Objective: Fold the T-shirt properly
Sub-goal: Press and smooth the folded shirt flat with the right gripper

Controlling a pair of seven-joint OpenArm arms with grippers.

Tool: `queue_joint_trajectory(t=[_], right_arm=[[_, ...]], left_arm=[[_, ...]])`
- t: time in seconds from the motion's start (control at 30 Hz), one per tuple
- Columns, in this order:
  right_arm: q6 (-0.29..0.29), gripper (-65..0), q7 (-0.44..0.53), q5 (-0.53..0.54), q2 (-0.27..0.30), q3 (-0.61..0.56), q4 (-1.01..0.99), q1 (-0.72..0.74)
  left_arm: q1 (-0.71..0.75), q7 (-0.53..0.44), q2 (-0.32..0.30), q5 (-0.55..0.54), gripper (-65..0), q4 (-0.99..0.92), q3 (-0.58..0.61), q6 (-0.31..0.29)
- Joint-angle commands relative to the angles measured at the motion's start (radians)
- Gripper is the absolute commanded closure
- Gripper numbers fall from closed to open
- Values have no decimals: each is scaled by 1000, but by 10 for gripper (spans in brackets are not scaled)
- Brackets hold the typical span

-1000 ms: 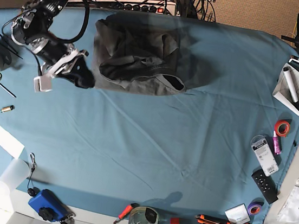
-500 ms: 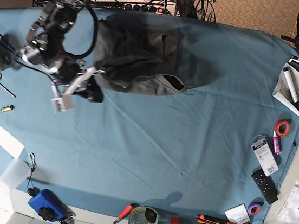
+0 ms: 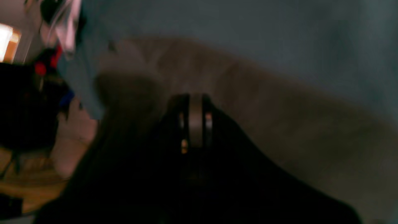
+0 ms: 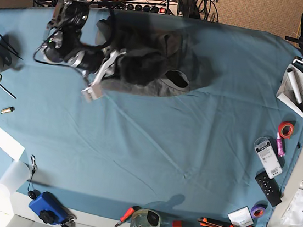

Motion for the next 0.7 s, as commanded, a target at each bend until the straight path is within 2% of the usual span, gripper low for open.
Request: queue_joint_trajectory(t=[0.0, 0.3, 0.67], right_arm=[[1, 0, 17, 36, 6, -14, 17, 3], [1, 0, 17, 332, 6, -160, 18, -34], [1, 0, 17, 337, 6, -182, 18, -34]], left_arm=[[-2, -30, -16, -14, 0, 13, -8, -1], [-2, -29, -16, -13, 0, 13, -8, -1], [-2, -32, -16, -13, 0, 13, -8, -1]])
